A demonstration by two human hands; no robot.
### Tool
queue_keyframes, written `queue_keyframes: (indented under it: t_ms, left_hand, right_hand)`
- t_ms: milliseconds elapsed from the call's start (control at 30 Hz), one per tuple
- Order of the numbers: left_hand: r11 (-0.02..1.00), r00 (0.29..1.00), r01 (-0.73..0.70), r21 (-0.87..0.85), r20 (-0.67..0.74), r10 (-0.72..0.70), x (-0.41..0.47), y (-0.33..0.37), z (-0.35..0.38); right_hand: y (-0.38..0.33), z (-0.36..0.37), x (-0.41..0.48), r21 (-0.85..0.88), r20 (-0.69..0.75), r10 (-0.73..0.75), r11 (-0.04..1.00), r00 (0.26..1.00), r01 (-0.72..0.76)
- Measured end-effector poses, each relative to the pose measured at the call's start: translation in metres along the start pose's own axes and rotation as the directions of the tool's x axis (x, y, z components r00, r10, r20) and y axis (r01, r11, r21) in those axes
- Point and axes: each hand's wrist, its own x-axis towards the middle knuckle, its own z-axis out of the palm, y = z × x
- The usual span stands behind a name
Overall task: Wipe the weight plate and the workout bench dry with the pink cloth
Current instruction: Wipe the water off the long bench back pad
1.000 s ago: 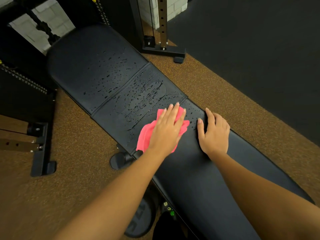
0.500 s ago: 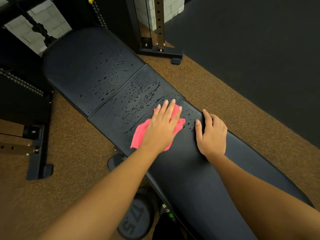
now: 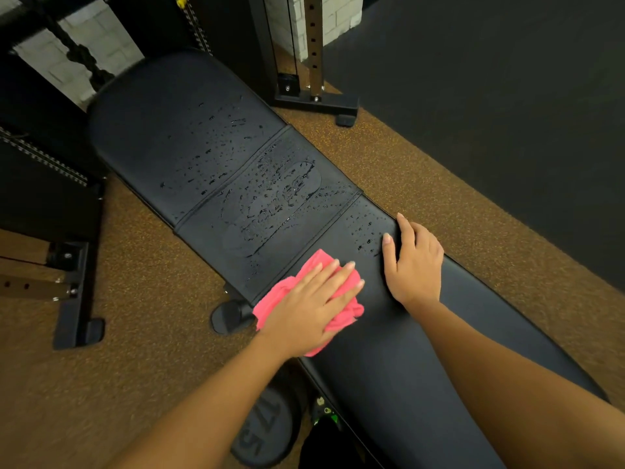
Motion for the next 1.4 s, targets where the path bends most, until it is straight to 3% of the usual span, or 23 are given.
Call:
queue_keyframes:
  t_ms: [267, 367, 433, 500, 567, 633, 767, 867, 933, 1000, 1067, 1133, 1233, 1300, 1400]
  left_hand:
    - [0.989, 0.985, 0.127, -0.074, -0.106, -0.134, 0.004, -0.007, 0.001]
    - [0.932, 0.92, 0.277, -0.233, -0.217, -0.327, 0.011, 0.008, -0.002]
    - [0.756, 0.8, 0.42, -0.503, -0.187, -0.57, 0.022, 0.02, -0.016]
    - [0.397, 0.616, 0.469, -0.789, -0.03, -0.787, 0.037, 0.032, -0.034]
    - [0.118, 0.422, 0.443, -0.889, 0.091, -0.902, 0.051, 0.035, -0.05]
    - [-0.059, 0.311, 0.353, -0.934, 0.177, -0.934, 0.062, 0.033, -0.064]
    - [-0.349, 0.313, 0.077, -0.934, 0.355, -0.881, 0.077, 0.031, -0.077]
    - [-0.393, 0.379, 0.091, -0.915, 0.396, -0.836, 0.081, 0.031, -0.074]
    - [-0.4, 0.455, 0.123, -0.908, 0.41, -0.791, 0.082, 0.027, -0.073]
    - [-0.345, 0.512, 0.181, -0.921, 0.387, -0.767, 0.081, 0.019, -0.074]
    - [-0.162, 0.572, 0.244, -0.956, 0.277, -0.772, 0.076, 0.009, -0.076]
    - [0.102, 0.601, 0.327, -0.94, 0.124, -0.789, 0.07, -0.007, -0.08]
    - [0.463, 0.557, 0.499, -0.732, -0.139, -0.819, 0.057, -0.046, -0.081]
    - [0.577, 0.567, 0.602, -0.552, -0.214, -0.796, 0.049, -0.075, -0.074]
    - [0.693, 0.66, 0.655, -0.302, -0.218, -0.719, 0.042, -0.103, -0.058]
  right_hand:
    - [0.002, 0.002, 0.0, -0.001, 0.017, 0.001, 1.0, 1.0, -0.001]
    - [0.002, -0.001, 0.002, 0.084, 0.047, 0.029, 0.996, 0.998, -0.033]
    - [-0.006, -0.009, 0.003, 0.259, 0.056, 0.086, 0.961, 0.995, -0.098]
    - [-0.025, -0.02, 0.002, 0.442, 0.022, 0.136, 0.887, 0.99, -0.132]
    - [-0.05, -0.032, -0.003, 0.6, 0.033, 0.175, 0.784, 0.984, -0.16]
    - [-0.074, -0.046, -0.01, 0.739, 0.105, 0.167, 0.646, 0.98, -0.189]
    - [-0.102, -0.067, -0.026, 0.855, 0.415, -0.024, 0.35, 0.909, -0.382]
    - [-0.108, -0.068, -0.026, 0.859, 0.504, -0.049, 0.135, 0.862, -0.494]
    - [-0.107, -0.066, -0.022, 0.874, 0.465, 0.03, 0.146, 0.885, -0.464]
    - [-0.105, -0.065, -0.015, 0.884, 0.411, 0.088, 0.203, 0.907, -0.42]
    - [-0.101, -0.065, -0.006, 0.874, 0.327, 0.137, 0.333, 0.935, -0.354]
    - [-0.094, -0.065, 0.003, 0.837, 0.209, 0.184, 0.474, 0.96, -0.273]
    - [-0.077, -0.062, 0.011, 0.776, 0.078, 0.231, 0.597, 0.97, -0.205]
    - [-0.067, -0.055, 0.012, 0.705, 0.091, 0.219, 0.675, 0.971, -0.219]
    - [-0.057, -0.031, 0.01, 0.458, 0.201, 0.072, 0.875, 0.977, -0.159]
